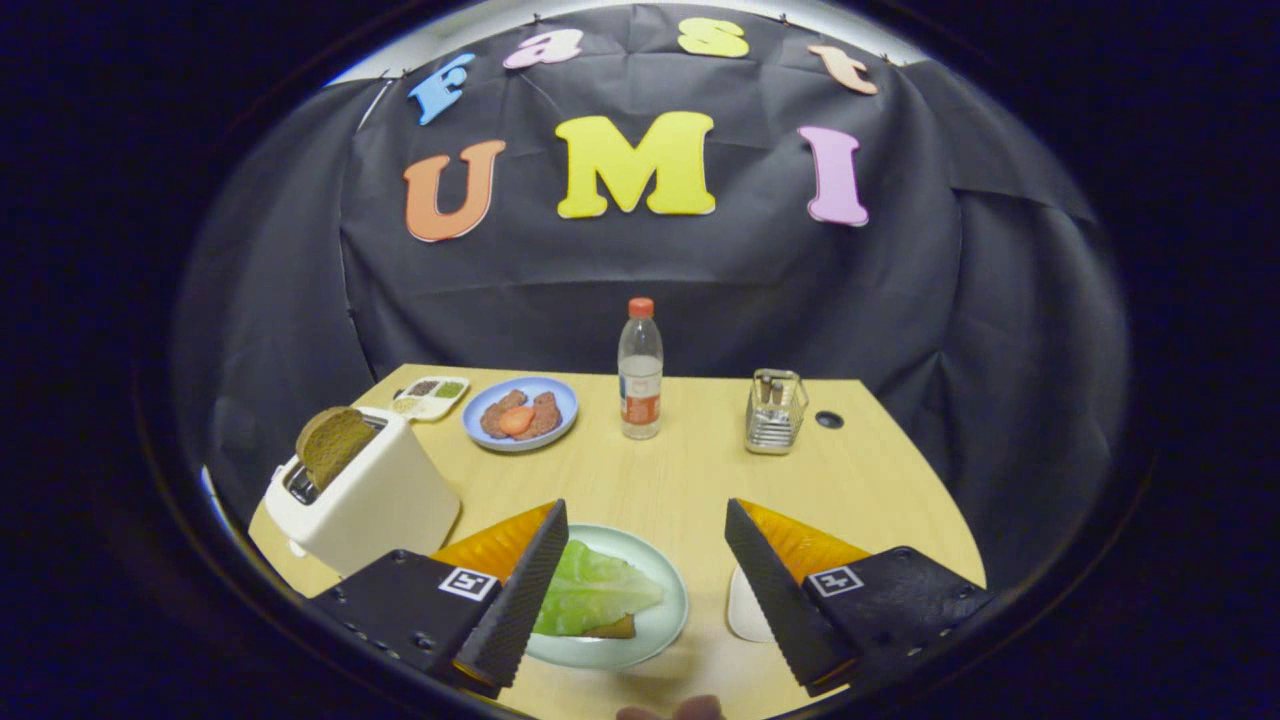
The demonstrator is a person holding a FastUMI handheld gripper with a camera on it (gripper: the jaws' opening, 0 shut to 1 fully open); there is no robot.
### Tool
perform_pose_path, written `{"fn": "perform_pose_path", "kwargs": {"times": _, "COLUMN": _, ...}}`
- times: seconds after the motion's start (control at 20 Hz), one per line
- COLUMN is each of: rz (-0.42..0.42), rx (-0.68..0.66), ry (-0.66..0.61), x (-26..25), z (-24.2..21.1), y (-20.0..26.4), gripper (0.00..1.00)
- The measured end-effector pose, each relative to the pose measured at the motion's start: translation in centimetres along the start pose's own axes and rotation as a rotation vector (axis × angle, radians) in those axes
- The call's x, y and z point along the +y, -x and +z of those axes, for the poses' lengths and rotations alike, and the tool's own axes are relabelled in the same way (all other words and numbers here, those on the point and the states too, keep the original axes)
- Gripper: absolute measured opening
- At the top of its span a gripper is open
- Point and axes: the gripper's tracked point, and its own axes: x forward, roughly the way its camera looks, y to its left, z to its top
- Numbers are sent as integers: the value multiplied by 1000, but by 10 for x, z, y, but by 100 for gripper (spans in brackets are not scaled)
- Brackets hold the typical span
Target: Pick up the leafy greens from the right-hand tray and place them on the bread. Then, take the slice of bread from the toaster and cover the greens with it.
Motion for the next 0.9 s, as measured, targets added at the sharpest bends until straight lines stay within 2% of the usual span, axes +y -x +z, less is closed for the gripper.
{"fn": "perform_pose_path", "kwargs": {"times": 0.25, "rz": 61, "rx": -70, "ry": -9, "x": 72, "z": 38, "y": 33, "gripper": 96}}
{"fn": "perform_pose_path", "kwargs": {"times": 0.45, "rz": 119, "rx": -82, "ry": -31, "x": 143, "z": 50, "y": 42, "gripper": 96}}
{"fn": "perform_pose_path", "kwargs": {"times": 0.7, "rz": 190, "rx": -33, "ry": -47, "x": 218, "z": 35, "y": 35, "gripper": 96}}
{"fn": "perform_pose_path", "kwargs": {"times": 0.9, "rz": 188, "rx": 31, "ry": -51, "x": 254, "z": 13, "y": 11, "gripper": 96}}
